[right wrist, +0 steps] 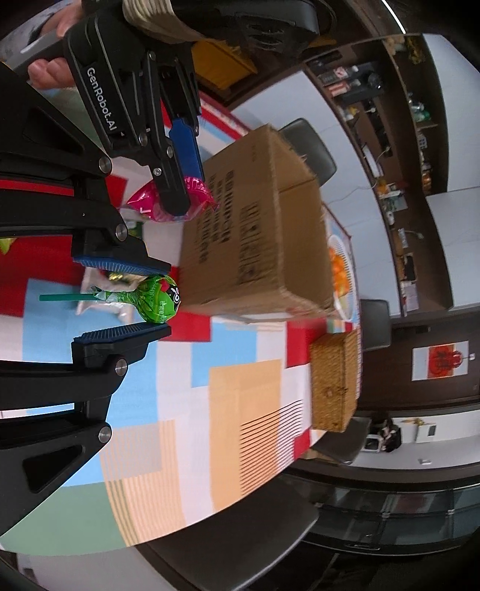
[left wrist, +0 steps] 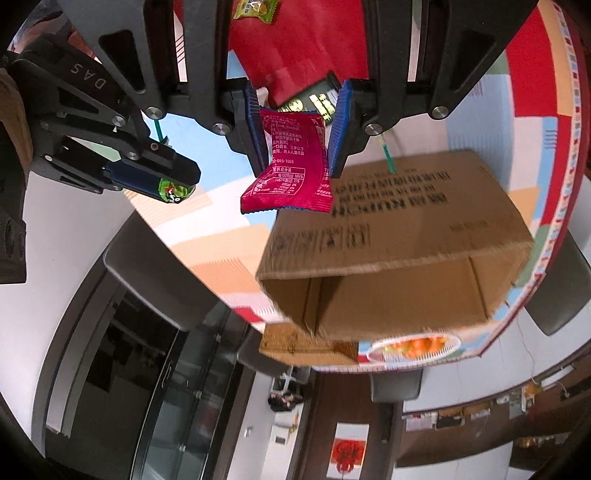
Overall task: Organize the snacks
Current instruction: 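Carry the pink pack and lollipop over the box and open both tools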
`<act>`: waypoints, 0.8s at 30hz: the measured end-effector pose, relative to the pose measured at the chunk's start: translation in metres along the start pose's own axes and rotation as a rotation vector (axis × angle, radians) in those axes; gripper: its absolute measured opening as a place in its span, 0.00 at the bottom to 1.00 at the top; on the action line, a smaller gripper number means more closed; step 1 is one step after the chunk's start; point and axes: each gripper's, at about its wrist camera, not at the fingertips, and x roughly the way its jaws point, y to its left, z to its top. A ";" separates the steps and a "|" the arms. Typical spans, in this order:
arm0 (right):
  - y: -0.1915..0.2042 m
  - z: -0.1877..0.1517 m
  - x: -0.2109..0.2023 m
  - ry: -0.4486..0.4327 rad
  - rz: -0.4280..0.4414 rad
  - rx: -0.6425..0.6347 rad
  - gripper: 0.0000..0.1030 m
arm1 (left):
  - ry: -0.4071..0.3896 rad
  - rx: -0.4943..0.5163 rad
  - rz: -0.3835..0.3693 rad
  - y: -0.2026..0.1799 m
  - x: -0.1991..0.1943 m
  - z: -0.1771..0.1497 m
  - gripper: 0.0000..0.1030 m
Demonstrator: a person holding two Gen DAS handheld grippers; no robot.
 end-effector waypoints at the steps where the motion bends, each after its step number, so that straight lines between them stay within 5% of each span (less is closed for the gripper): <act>1: 0.002 0.003 -0.002 -0.010 0.005 -0.004 0.26 | -0.012 0.002 0.002 0.001 -0.005 0.001 0.32; 24: 0.032 0.090 -0.007 -0.172 0.090 -0.046 0.26 | -0.226 0.032 0.128 0.034 -0.058 0.070 0.32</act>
